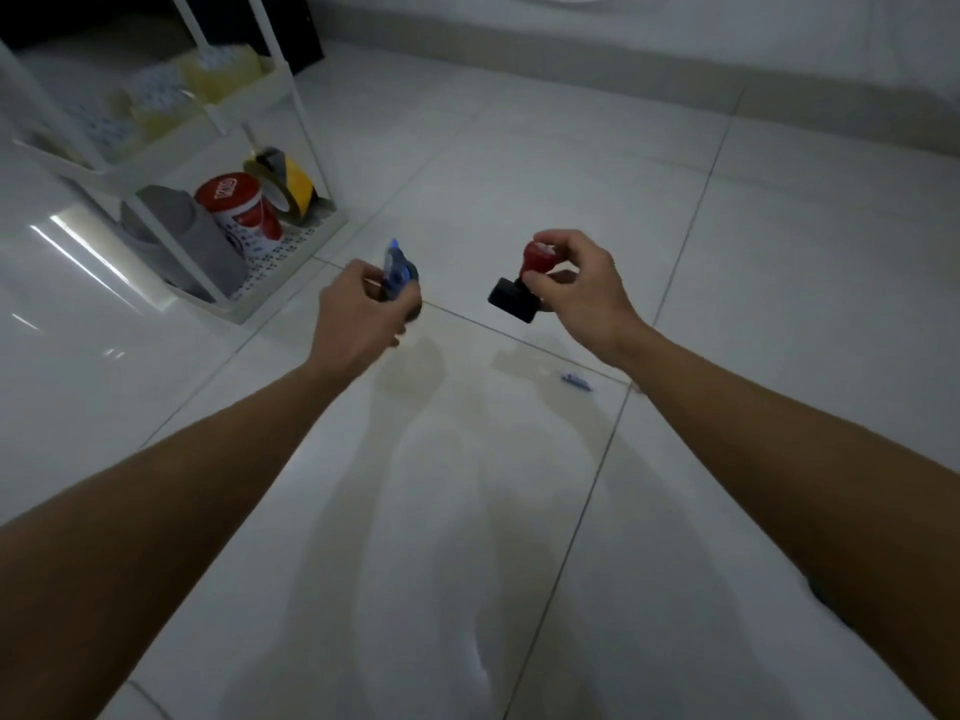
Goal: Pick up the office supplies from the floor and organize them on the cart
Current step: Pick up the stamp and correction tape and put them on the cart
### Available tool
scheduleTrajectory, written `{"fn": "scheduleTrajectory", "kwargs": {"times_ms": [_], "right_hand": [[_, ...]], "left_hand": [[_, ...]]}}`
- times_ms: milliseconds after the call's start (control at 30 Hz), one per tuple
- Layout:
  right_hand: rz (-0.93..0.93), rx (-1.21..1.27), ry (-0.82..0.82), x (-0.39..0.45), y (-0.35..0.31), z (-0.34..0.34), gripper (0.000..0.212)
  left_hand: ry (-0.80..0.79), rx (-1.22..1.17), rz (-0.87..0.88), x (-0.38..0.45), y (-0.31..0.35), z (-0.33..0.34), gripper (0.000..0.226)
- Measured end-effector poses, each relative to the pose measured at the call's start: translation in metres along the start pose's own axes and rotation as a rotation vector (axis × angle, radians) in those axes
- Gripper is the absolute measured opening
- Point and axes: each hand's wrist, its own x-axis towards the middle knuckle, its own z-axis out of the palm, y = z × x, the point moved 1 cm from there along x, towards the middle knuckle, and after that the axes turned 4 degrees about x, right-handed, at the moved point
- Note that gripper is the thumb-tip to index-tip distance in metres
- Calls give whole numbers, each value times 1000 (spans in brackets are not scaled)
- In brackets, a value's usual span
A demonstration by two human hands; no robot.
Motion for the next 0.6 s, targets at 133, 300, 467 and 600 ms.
{"fn": "scheduleTrajectory", "kwargs": {"times_ms": [133,300,467,600], "right_hand": [[-4,-55,-44,25,-50,32,37],[-53,-16,-76,48,-139,55,39],[-165,-13,-84,62,-247,68,37],[-227,10,-60,69,-307,90,32]], "left_hand": [[128,-179,-61,30,33,-58,28],[126,-372,-194,45,76,-141,14],[128,-508,-245,47,128,-231,16],[126,-433,-195,59,160,-296,15]]}}
